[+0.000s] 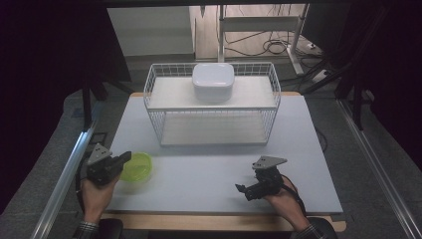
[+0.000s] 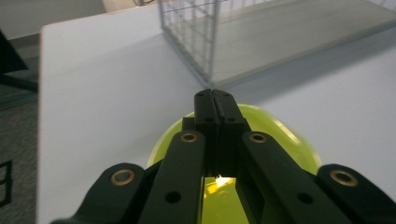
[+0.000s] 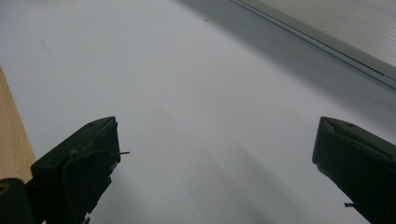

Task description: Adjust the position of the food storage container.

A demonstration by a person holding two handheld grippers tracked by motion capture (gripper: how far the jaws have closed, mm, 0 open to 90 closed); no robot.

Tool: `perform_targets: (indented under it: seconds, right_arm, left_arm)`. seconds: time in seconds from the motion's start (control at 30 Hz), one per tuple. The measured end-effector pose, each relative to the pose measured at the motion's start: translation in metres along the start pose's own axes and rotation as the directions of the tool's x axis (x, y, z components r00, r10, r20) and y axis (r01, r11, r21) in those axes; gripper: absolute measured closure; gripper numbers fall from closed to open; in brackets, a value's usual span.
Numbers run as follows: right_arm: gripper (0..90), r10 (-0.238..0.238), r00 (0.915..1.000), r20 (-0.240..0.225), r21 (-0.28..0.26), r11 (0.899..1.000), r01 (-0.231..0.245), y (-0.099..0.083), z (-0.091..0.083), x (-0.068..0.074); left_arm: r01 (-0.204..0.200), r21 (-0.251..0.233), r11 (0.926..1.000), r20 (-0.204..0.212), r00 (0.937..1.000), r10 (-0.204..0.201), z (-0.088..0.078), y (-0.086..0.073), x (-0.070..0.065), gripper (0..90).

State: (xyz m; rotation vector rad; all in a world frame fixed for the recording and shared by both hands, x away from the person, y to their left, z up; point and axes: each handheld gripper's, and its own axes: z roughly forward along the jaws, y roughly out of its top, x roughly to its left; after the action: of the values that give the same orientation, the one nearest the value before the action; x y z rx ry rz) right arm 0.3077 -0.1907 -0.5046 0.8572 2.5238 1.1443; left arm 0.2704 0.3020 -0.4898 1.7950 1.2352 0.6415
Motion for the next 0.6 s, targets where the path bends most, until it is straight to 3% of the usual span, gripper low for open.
perform_targets:
  seconds: [0.3, 0.6]
  right_arm:
    - [1.4, -0.007, 1.0, 0.003, 0.01, 1.0, 0.007, -0.001, 0.002, 0.001]
    - [1.6, -0.015, 0.9998, 0.009, 0.021, 1.0, 0.015, -0.001, 0.003, 0.002]
  left_arm:
    - [0.053, 0.045, 0.9976, -0.076, 0.9959, -0.05, -0.001, -0.014, 0.023, 90.0]
    - [0.094, 0.119, 0.9885, -0.103, 0.9914, -0.081, 0.002, -0.025, 0.027, 90.0]
